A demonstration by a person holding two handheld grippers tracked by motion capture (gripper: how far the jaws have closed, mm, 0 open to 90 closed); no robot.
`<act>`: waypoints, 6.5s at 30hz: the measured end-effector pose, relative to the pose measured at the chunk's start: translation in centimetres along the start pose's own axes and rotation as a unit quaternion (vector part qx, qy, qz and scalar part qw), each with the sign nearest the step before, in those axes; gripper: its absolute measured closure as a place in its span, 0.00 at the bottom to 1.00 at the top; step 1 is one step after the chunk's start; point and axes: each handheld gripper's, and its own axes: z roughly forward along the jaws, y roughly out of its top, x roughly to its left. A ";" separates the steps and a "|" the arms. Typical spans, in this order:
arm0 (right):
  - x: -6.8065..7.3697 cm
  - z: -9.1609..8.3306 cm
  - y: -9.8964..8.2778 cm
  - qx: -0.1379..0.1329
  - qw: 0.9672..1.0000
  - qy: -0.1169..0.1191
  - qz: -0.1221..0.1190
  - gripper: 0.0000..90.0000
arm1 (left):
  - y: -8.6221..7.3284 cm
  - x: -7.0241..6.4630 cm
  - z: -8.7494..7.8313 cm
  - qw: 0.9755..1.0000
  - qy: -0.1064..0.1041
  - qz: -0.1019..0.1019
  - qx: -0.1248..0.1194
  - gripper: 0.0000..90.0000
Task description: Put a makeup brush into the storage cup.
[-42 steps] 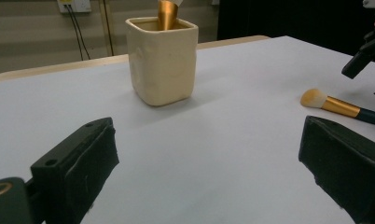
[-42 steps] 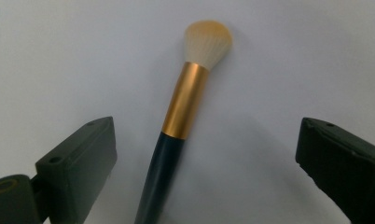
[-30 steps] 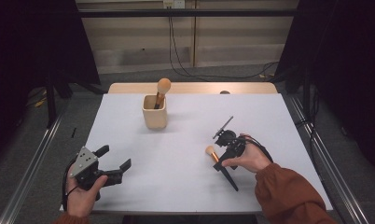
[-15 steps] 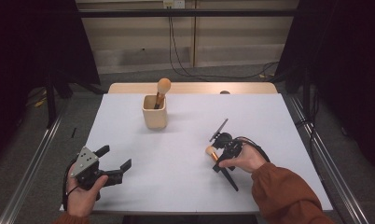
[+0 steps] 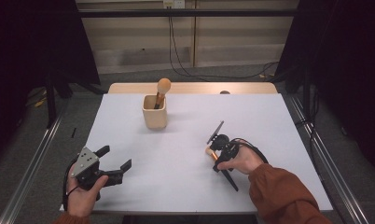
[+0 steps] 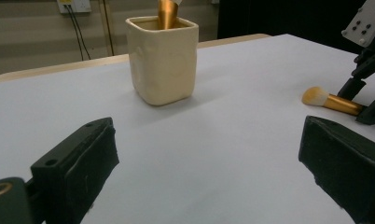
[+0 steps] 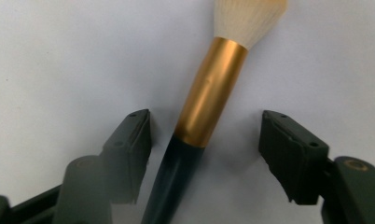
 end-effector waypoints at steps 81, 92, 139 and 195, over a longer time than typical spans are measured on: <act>-1.2 -4.2 -2.6 -0.165 0.982 0.068 0.053 0.84 | -0.1 0.0 0.3 1.000 -0.010 0.007 0.010 0.04; -1.5 -4.1 -3.5 -0.249 0.962 0.086 0.076 0.84 | -0.1 0.0 0.3 1.000 -0.009 0.010 0.012 0.04; -1.3 -4.2 -5.6 -0.510 0.853 0.095 0.055 0.84 | 0.4 -0.5 0.3 1.000 -0.015 0.005 -0.002 0.04; 1.9 -4.0 -3.5 -0.533 0.834 0.142 0.003 0.84 | 7.5 -6.3 7.9 0.988 -0.146 0.022 -0.050 0.03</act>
